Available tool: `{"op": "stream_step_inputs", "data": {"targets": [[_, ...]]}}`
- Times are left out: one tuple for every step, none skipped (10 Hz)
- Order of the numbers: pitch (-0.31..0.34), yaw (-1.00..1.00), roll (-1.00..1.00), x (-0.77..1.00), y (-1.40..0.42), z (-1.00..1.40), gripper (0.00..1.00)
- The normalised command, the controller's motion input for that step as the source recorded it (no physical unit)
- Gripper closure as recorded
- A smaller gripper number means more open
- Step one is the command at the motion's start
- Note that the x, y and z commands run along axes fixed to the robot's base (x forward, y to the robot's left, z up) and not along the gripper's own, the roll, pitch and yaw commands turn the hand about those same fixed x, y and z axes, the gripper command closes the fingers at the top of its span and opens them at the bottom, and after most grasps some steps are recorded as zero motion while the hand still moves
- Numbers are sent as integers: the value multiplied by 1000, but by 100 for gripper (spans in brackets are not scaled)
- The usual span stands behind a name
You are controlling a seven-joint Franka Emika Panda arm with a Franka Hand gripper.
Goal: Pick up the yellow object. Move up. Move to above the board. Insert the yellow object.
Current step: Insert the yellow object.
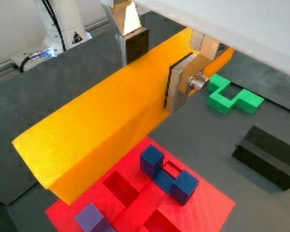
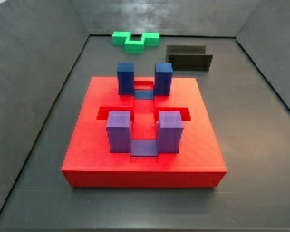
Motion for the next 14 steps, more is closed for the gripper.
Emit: {"op": "stream_step_inputs", "data": {"targets": [[-51,0,0,0,-60,-226,100],[-83,0,0,17,-77,-254,100],[-71,0,0,86,-60,-229,100],[-74,0,0,54,-63,-243,100],[-91,-31,-6,197,-151,-351,100],[-10,-46,-39,300,-163,-343,100],[-10,0,-20,243,-203,-329,100],[0,0,0,277,-214,-191,100],[0,0,33,243,-231,-234,100],[0,0,86,203,-251,-306,100],[0,63,166,171,-283,-371,100],[30,23,244,209,-297,-414,100],[43,0,276,274,-191,-454,100],[57,0,317,280,-109,-486,100]]}}
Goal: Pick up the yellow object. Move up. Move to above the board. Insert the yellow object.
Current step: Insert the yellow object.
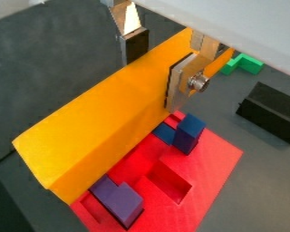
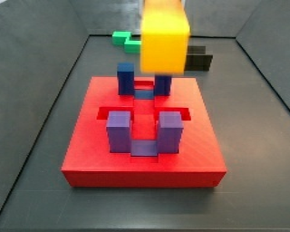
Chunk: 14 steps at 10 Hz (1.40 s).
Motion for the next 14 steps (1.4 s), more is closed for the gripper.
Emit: {"op": "stream_step_inputs", "data": {"targets": [[54,0,307,263,-77,-526,100],[49,9,284,220,-51,-531,100],[46,14,280,214,-37,-529,100],[43,51,273,143,-3,-491,100],[27,106,261,0,0,-440,100],[0,109,150,-154,0,-420,100],[0,60,16,-286,17,-386,100],[0,0,-31,-383,51,-274,100],[0,0,-56,-391,6,-180,100],[0,0,-96,-254,0,-151,100],[-9,0,-74,-94,0,-154,100],[-10,0,-31,-17,0,-194,100],[-9,0,-16,0,0,-194,100],[0,20,0,0,0,-194,100]]}}
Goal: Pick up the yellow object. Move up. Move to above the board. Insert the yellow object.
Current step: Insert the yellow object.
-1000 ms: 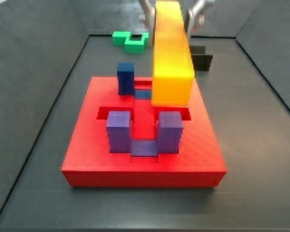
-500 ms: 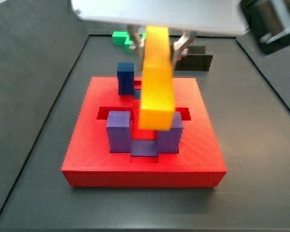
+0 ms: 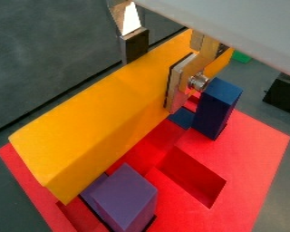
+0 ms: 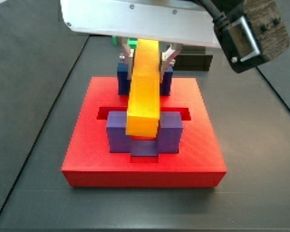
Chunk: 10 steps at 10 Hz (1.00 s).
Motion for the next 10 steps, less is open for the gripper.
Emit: {"op": "stream_step_inputs", "data": {"targets": [[0,31,0,0,0,-194,100],[0,31,0,3,0,-140,100],[0,29,16,0,-9,-117,100],[0,26,23,0,-3,-114,100],[0,49,0,26,0,0,100],[0,94,16,51,0,0,100],[0,123,43,66,0,0,100],[6,123,40,97,0,0,100],[10,71,56,23,0,0,100],[27,-57,89,0,-51,0,100]]}}
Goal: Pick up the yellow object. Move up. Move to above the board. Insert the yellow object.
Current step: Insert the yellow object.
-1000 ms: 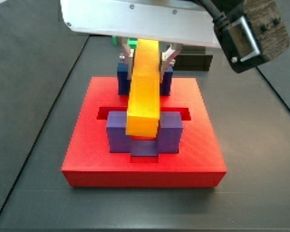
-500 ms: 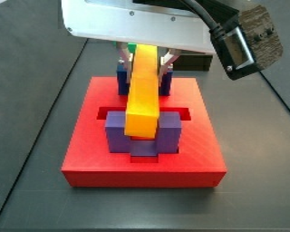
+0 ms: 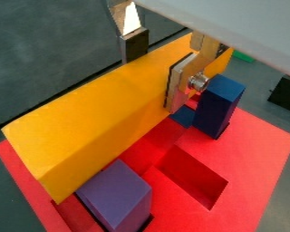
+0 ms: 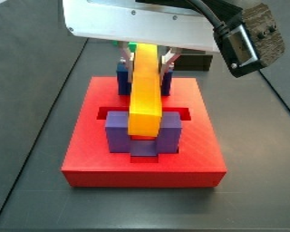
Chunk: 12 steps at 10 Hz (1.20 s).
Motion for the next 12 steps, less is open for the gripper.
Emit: {"op": "stream_step_inputs", "data": {"targets": [[27,-83,100,0,-77,0,100],[61,0,170,54,-40,0,100],[44,57,127,69,-3,-11,100],[27,51,109,43,-29,-57,100],[26,54,127,20,-60,-77,100],[31,69,204,0,-169,-46,100],[66,0,281,0,-231,0,100],[70,0,281,0,-254,0,100],[44,3,251,0,-300,0,100],[30,3,171,0,-194,0,100],[40,20,159,14,-109,-31,100],[67,40,193,83,-69,-71,100]]}}
